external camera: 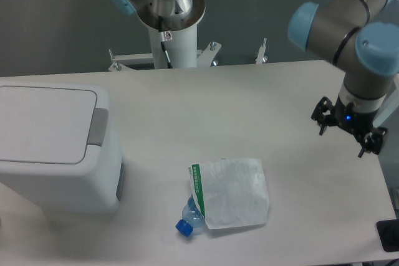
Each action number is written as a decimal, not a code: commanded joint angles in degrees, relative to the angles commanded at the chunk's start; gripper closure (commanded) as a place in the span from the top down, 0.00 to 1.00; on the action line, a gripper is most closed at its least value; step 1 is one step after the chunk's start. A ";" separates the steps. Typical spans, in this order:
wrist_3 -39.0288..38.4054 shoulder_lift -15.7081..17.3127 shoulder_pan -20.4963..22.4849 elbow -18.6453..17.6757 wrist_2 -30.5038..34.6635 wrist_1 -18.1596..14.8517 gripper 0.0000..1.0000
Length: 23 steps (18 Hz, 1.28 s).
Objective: Open the trash can
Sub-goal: 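Move the gripper from its start pose over to the trash can lid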
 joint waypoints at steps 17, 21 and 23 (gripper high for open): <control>-43.93 2.81 -12.65 -2.29 -12.09 2.55 1.00; -53.70 4.47 -15.63 -2.11 -15.81 2.28 1.00; -55.29 6.23 -16.17 -2.98 -19.14 1.76 1.00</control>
